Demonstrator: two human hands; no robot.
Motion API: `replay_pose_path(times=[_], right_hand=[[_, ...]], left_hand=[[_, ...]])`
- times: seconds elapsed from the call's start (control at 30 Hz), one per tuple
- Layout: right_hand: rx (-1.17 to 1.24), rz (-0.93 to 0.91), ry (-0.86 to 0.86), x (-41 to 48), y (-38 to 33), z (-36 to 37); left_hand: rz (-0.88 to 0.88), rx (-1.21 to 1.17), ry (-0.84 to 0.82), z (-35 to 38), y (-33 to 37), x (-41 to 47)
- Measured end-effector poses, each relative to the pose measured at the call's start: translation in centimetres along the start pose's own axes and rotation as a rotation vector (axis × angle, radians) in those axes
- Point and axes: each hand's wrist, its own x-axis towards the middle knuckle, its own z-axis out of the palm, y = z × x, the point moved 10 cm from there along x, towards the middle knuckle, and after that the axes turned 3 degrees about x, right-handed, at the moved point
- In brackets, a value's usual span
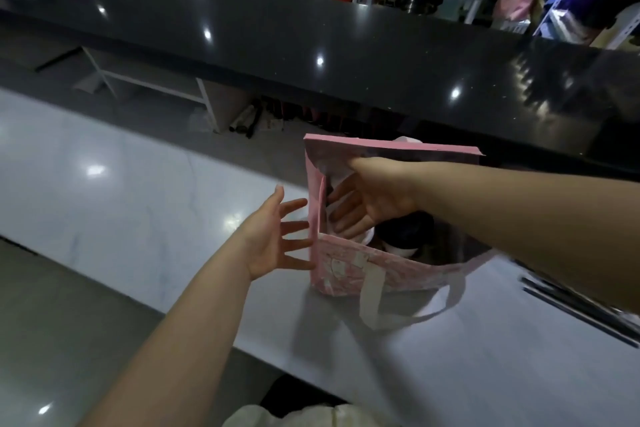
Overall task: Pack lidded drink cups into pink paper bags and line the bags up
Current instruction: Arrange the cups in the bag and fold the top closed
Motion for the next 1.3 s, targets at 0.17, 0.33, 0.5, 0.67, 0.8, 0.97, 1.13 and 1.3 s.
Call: replay_pose_path(times=[0.17, 0.33, 0.5, 0.67, 0.8, 0.97, 1.13, 1.3], right_hand=[[-0.032, 0.049, -0.105, 0.5, 0.4, 1.2], [-0.004, 0.042, -0.171, 1.2, 1.2, 2.2], [0.081, -0.022, -0.266, 1.4, 1.1, 3.0], [0.071, -0.194, -0.255, 1.3, -0.3, 3.2], [0.090, -0.181, -0.223, 2.0, -0.3, 3.0], [0.058, -0.197, -0.220, 2.2, -0.7, 3.4], [-0.252, -0.228, -0.190, 0.3, -2.0, 2.2], [-0.571, -0.241, -0.031, -2.3, -3.0, 0.4]], left_hand=[[0.013, -0.053, -0.053, -0.1, 0.1, -0.3], [0.032, -0.033, -0.081, 0.8, 0.7, -0.7], [0.048, -0.023, -0.054, 0.3, 1.1, -1.2], [0.050, 0.025, -0.044, -0.1, 1.3, -1.7], [0.089, 0.009, -0.054, -0.3, 1.7, -2.2], [0.127, 0.044, -0.047, 0.1, 2.3, -2.6], [0.178, 0.114, -0.001, -0.2, 3.3, -3.1], [0.280, 0.125, -0.012, 0.5, 4.9, -3.7]])
